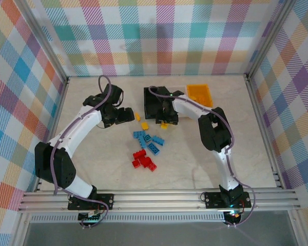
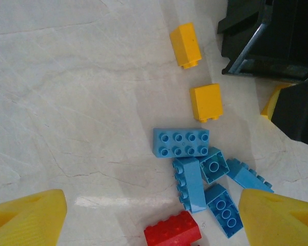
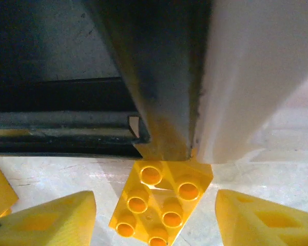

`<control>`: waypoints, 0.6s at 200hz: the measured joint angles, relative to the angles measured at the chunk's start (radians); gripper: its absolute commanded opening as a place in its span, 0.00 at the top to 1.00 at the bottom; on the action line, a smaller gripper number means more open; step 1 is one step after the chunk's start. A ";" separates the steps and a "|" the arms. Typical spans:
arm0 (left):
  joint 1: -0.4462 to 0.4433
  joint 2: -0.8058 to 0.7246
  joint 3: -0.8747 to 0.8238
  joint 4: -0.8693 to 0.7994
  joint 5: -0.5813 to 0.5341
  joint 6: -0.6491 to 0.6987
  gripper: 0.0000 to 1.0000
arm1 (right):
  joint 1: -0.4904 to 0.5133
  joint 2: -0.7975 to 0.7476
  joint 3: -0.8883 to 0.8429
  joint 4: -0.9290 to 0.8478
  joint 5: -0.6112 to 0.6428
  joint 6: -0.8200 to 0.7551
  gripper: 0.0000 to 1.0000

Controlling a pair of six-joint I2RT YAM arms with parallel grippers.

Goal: Sort the legos into containers by color

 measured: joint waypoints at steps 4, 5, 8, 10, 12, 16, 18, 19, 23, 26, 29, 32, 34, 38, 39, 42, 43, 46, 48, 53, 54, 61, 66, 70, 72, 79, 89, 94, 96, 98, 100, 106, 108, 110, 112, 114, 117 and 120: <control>0.000 -0.001 -0.003 0.000 0.004 0.000 0.12 | 0.001 0.000 0.000 0.000 0.003 0.000 0.39; 0.000 -0.001 -0.004 0.000 0.004 0.000 0.12 | 0.002 0.000 0.000 0.001 0.004 0.000 0.39; 0.000 -0.002 -0.006 -0.001 0.005 0.001 0.12 | 0.003 0.000 0.000 0.001 0.005 0.000 0.39; 0.000 -0.002 -0.007 -0.001 0.006 0.001 0.12 | 0.003 0.000 0.000 0.001 0.007 0.001 0.39; 0.000 -0.003 -0.008 -0.001 0.007 0.002 0.12 | 0.004 0.000 0.000 0.001 0.008 0.002 0.39; 0.001 -0.003 -0.010 0.000 0.007 0.003 0.12 | 0.005 0.000 0.000 0.002 0.013 0.003 0.40; 0.001 -0.004 -0.011 0.000 0.008 0.003 0.12 | 0.005 0.000 0.000 0.002 0.014 0.004 0.40; 0.001 -0.004 -0.011 0.000 0.009 0.003 0.12 | 0.005 0.001 0.000 0.003 0.014 0.004 0.40; 0.001 -0.004 -0.013 -0.001 0.011 0.003 0.12 | 0.005 0.001 0.000 0.004 0.018 0.007 0.40; 0.002 -0.005 -0.015 -0.001 0.012 0.003 0.12 | 0.005 0.002 0.000 0.006 0.020 0.008 0.40; 0.002 -0.006 -0.017 0.000 0.013 0.004 0.12 | 0.005 0.002 0.000 0.007 0.023 0.009 0.41; 0.002 -0.007 -0.018 -0.001 0.014 0.004 0.12 | 0.005 0.003 0.000 0.009 0.024 0.012 0.41; 0.002 -0.008 -0.018 -0.002 0.014 0.005 0.12 | 0.005 0.004 0.000 0.011 0.026 0.012 0.41; 0.002 -0.009 -0.020 -0.002 0.014 0.006 0.11 | 0.005 0.006 0.000 0.014 0.028 0.015 0.42; 0.002 -0.009 -0.020 -0.002 0.014 0.006 0.11 | 0.005 0.006 0.000 0.015 0.029 0.014 0.42; 0.003 -0.010 -0.020 -0.002 0.015 0.006 0.11 | 0.005 0.008 0.000 0.018 0.034 0.015 0.42; 0.003 -0.010 -0.021 -0.001 0.015 0.006 0.11 | 0.005 0.009 0.000 0.019 0.034 0.016 0.42; 0.004 -0.011 -0.021 -0.001 0.015 0.006 0.11 | 0.005 0.010 0.000 0.021 0.037 0.016 0.43; 0.004 -0.012 -0.021 -0.001 0.015 0.007 0.11 | 0.005 0.012 0.000 0.023 0.040 0.016 0.43; 0.006 -0.014 -0.023 -0.001 0.015 0.007 0.11 | 0.005 0.014 0.004 0.025 0.044 0.018 0.44; 0.006 -0.015 -0.023 -0.002 0.015 0.007 0.11 | 0.005 0.016 0.005 0.026 0.045 0.018 0.44; 0.008 -0.018 -0.024 -0.002 0.015 0.007 0.11 | 0.005 0.020 0.010 0.029 0.048 0.018 0.45; 0.009 -0.020 -0.024 -0.002 0.015 0.007 0.11 | 0.005 0.023 0.013 0.032 0.049 0.019 0.46; 0.011 -0.021 -0.024 -0.002 0.016 0.007 0.11 | 0.005 0.025 0.014 0.035 0.051 0.019 0.47; 0.011 -0.023 -0.024 -0.002 0.016 0.007 0.11 | 0.005 0.026 0.015 0.036 0.052 0.020 0.48; 0.013 -0.025 -0.024 -0.002 0.019 0.007 0.11 | 0.005 0.027 0.015 0.040 0.054 0.022 0.50; 0.013 -0.029 -0.024 -0.002 0.021 0.007 0.10 | 0.005 0.027 0.014 0.043 0.055 0.023 0.54; 0.013 -0.030 -0.024 -0.001 0.023 0.007 0.10 | 0.005 0.027 0.013 0.044 0.056 0.022 0.56; 0.013 -0.031 -0.025 -0.001 0.023 0.007 0.10 | 0.005 0.026 0.011 0.046 0.055 0.023 0.57; 0.013 -0.032 -0.025 0.000 0.023 0.007 0.10 | 0.005 0.026 0.010 0.047 0.056 0.023 0.57; 0.013 -0.032 -0.026 0.000 0.024 0.007 0.10 | 0.005 0.026 0.008 0.049 0.057 0.021 0.58; 0.014 -0.034 -0.029 0.000 0.027 0.007 0.10 | 0.006 0.022 -0.001 0.057 0.060 0.022 0.60; 0.014 -0.035 -0.030 0.000 0.028 0.007 0.10 | 0.006 0.019 -0.005 0.060 0.061 0.021 0.60; 0.014 -0.035 -0.031 0.000 0.029 0.007 0.10 | 0.006 0.018 -0.010 0.064 0.061 0.022 0.61; 0.014 -0.035 -0.032 -0.001 0.030 0.007 0.10 | 0.006 0.016 -0.015 0.068 0.062 0.022 0.61; 0.014 -0.035 -0.034 0.000 0.031 0.007 0.10 | 0.006 0.011 -0.021 0.071 0.063 0.021 0.61; 0.014 -0.035 -0.036 0.000 0.032 0.007 0.10 | 0.005 0.008 -0.029 0.076 0.063 0.022 0.62; 0.014 -0.035 -0.037 0.000 0.033 0.007 0.10 | 0.005 0.003 -0.037 0.079 0.064 0.021 0.62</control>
